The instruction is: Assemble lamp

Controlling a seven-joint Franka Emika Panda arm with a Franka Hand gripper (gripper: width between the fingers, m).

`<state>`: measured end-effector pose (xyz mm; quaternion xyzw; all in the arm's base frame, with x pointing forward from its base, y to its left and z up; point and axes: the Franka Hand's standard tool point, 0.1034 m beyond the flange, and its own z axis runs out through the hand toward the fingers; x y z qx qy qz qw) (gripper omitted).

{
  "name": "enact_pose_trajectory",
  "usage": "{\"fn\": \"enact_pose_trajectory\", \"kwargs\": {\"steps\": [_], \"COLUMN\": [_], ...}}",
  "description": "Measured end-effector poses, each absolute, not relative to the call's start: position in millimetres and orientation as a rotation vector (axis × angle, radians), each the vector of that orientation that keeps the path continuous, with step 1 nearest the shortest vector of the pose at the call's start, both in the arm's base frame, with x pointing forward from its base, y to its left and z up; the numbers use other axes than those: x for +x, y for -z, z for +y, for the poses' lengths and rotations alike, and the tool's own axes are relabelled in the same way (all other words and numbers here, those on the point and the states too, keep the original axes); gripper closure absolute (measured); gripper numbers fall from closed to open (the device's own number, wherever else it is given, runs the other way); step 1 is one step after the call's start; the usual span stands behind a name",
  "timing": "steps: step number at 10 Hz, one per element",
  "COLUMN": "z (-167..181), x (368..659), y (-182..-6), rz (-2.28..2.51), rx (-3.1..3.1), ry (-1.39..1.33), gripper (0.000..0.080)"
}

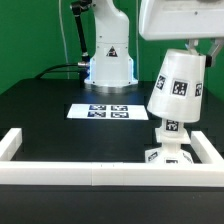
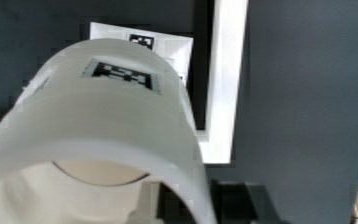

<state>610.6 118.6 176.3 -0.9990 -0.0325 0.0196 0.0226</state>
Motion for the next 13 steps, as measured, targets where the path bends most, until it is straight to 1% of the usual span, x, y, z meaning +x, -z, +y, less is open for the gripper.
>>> {"fn": "enact_pose_trajectory", "kwargs": {"steps": [3,6,7,8,9,10,11,12,13], "z": [117,115,114,113,112,111,110,110,111], "x": [611,612,612,612,613,613,613,614,613], "y": [-164.8,-163.6,-163.6,-163.7,-163.7,-164.7,-167.4,-171.6,-176.4], "rz": [-0.097,-0.092,-0.089,-0.087,-0.085,-0.083,-0.081,-0.075,-0.064], "rx": [-3.097,-3.098,-3.098,-3.098,-3.099,-3.099,-3.100,-3.100,-3.099], "ry": [-0.049,-0.046,-0.045,-0.045,-0.045,-0.043,-0.037,-0.028,-0.020], "gripper": [0.0754,0.0754,0.0642,0.0498,0.0498,0.0318,0.0188,0.0188,0.0115]}}
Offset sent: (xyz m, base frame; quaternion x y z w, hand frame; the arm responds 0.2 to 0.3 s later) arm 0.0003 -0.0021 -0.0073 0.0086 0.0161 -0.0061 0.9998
